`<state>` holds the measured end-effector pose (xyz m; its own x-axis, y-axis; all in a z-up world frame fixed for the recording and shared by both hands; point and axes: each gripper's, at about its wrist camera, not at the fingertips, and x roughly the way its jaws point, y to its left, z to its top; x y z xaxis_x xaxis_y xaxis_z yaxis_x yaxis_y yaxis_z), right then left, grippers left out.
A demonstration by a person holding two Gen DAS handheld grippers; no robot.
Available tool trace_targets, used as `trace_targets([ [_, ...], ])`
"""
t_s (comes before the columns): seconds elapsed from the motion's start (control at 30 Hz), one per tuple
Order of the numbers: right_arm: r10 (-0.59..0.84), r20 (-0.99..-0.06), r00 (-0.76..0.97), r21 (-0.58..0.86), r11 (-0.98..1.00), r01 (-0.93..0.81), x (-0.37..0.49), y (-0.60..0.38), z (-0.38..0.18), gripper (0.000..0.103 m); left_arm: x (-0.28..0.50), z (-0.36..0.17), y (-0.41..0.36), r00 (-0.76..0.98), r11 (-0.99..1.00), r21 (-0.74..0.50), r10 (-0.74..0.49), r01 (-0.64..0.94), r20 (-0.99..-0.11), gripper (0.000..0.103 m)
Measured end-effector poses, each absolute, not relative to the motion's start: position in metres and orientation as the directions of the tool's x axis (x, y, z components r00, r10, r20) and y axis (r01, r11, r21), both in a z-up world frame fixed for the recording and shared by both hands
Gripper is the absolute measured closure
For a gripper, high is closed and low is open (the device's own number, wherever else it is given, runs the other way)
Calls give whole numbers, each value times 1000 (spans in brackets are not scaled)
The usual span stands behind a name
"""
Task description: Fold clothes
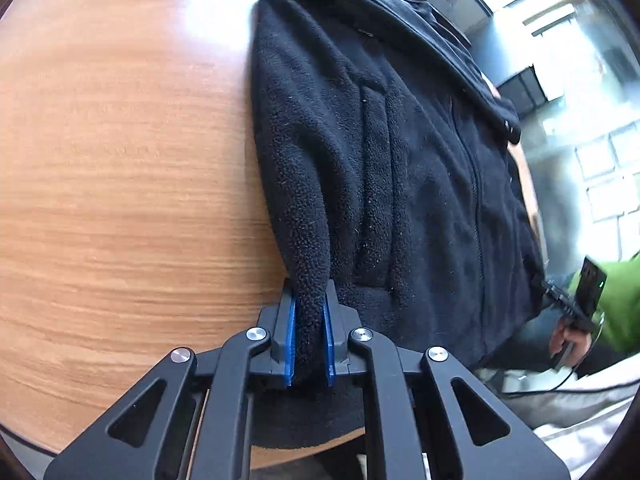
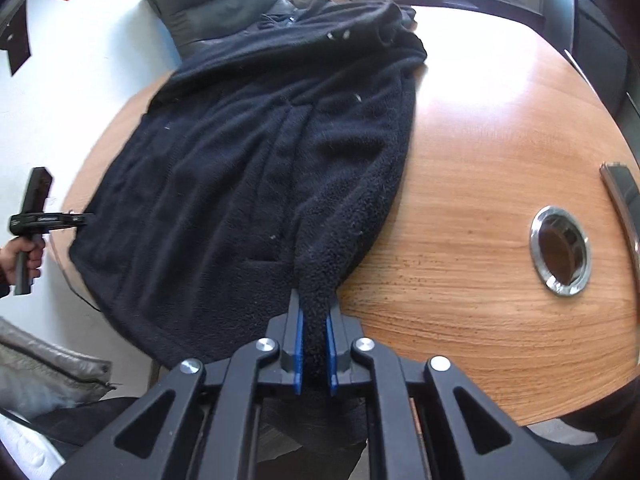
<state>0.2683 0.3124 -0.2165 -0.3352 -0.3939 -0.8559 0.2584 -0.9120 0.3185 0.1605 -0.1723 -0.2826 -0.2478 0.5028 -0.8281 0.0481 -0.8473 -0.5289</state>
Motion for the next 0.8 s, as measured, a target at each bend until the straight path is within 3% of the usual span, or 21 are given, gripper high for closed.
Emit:
trace_targets([
  [0.27, -553, -768, -324, 405, -811, 423, 265, 310, -144, 95, 188, -222, -177, -262, -653, -753, 715, 83, -649, 95],
  [0.4, -617, -700, -360, 422, -763, 489, 249, 308, -90, 95, 175, -191, -185, -369, -527, -844, 768, 103, -524, 95],
  [0.67, -657, -565, -499, 428, -751, 504, 155, 309, -33, 95, 146, -130, -202, -571, -245, -966, 782, 86, -249, 95],
  [0.8, -630, -515, -582, 432, -777, 459, 88, 329, -15, 95, 61, -120, -234, -642, -217, -976, 745, 24, -181, 94],
])
